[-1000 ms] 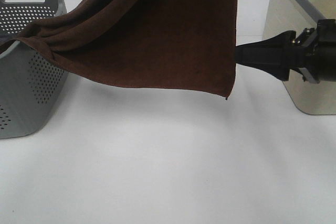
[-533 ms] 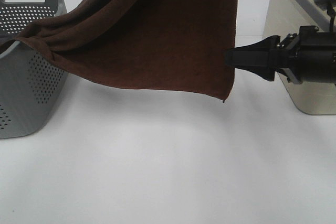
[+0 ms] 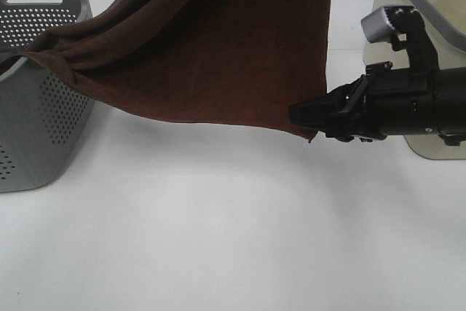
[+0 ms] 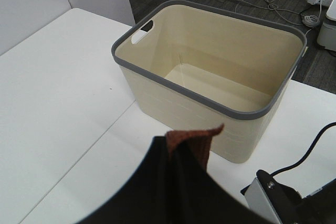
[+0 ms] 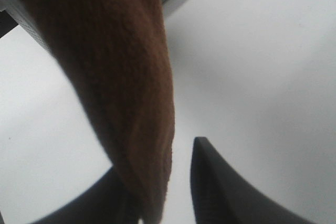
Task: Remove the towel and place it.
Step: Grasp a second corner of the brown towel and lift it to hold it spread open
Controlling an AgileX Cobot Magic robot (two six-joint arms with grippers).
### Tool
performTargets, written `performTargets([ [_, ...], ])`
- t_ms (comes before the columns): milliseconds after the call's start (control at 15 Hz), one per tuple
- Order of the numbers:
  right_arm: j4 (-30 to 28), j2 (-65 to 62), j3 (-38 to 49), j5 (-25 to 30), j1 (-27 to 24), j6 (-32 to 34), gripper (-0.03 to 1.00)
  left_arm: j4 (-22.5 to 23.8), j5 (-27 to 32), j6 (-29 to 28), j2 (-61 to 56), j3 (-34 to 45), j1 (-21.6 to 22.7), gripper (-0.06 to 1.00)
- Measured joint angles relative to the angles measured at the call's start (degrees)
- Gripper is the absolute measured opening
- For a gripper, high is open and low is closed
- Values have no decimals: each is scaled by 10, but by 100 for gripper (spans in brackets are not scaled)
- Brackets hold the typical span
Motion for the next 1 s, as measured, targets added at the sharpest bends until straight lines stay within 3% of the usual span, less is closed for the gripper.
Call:
performTargets([
  [133,0,0,-1,4,1,14,6,0,0,0,1,0,0,0],
  [200,0,0,-1,4,1,28,0,3,-1,0,2,0,0,0],
  [333,0,-2,-1,4,2,65,0,24,-1,-6,10,0,0,0],
  [467,-20,-14,-19,5,2,149,0,62,-1,-34,23,0,5,0],
  [533,-65,-22,-36,6,2,211,0,77,-2,-51,33,0,12,0],
  [667,-223,-34,-85,13,2,375,0,92,10,-73,57,0,40,0],
  [867,-512,-46,-189,74,2,688,0,89,36,-115,101,0,93,0],
  [933,-594,-47,-231,105,2,783,0,79,36,-128,117,0,112,0],
  [1000,-637,-47,-253,121,2,828,0,71,37,-133,123,0,120,0],
])
